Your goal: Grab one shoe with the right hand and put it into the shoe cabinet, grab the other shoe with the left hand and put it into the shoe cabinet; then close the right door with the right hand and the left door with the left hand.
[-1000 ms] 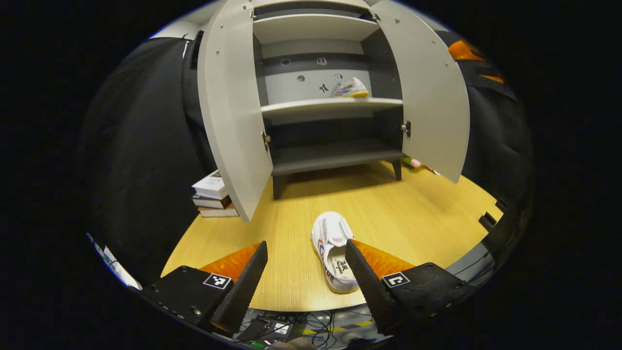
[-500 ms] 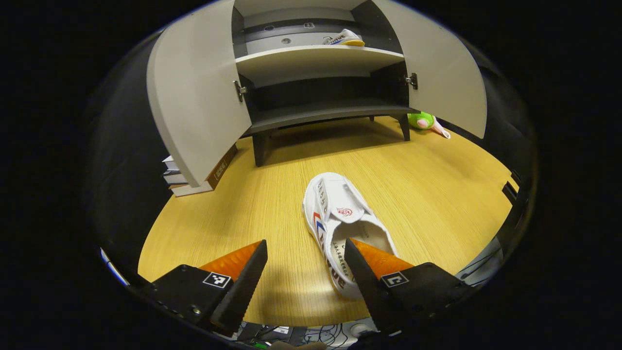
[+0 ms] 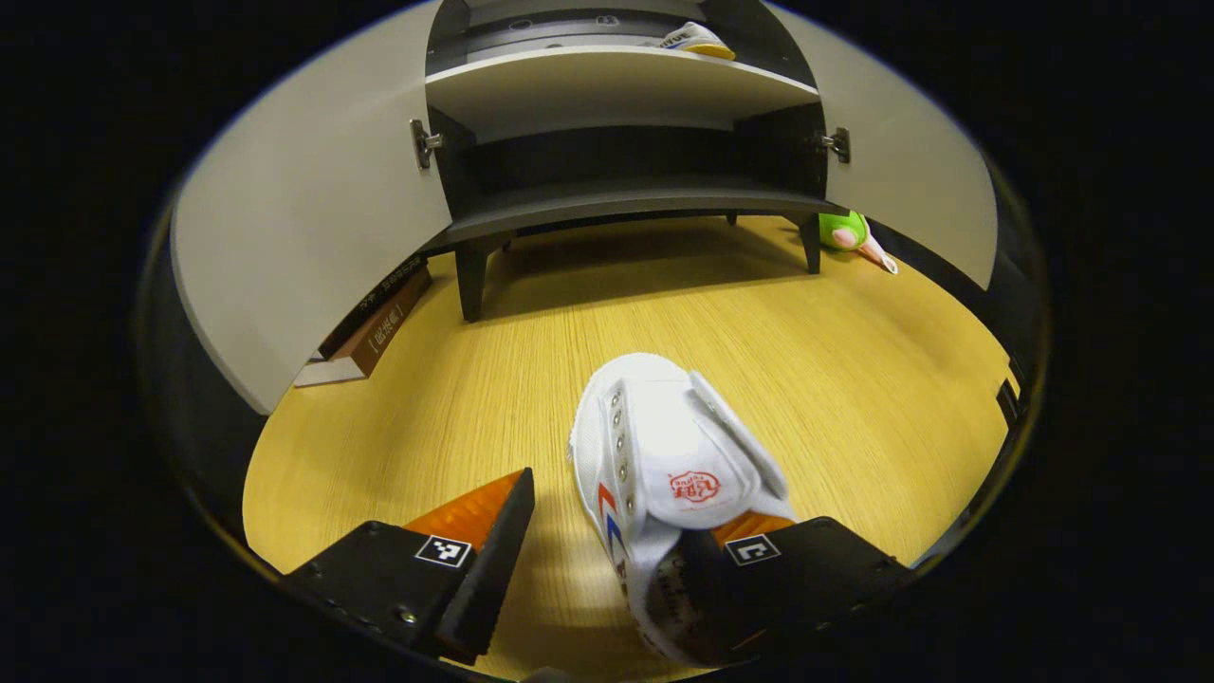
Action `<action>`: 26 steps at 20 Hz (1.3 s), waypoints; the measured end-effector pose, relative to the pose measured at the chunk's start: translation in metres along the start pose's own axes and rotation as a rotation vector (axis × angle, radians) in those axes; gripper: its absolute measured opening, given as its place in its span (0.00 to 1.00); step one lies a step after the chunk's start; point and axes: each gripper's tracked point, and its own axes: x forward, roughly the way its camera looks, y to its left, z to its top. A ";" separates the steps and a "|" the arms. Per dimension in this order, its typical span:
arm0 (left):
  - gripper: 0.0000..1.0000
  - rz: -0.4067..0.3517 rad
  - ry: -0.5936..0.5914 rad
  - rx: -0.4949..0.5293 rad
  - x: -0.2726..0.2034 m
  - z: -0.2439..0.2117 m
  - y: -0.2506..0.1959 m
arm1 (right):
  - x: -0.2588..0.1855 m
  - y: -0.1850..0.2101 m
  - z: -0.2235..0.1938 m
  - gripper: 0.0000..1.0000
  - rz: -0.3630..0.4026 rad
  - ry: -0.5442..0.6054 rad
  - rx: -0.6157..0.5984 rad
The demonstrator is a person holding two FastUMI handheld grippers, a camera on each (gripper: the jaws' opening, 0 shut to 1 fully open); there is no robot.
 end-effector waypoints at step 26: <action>0.03 0.070 -0.275 -0.084 -0.104 0.272 0.031 | 0.025 0.022 0.060 1.00 0.168 -0.131 0.021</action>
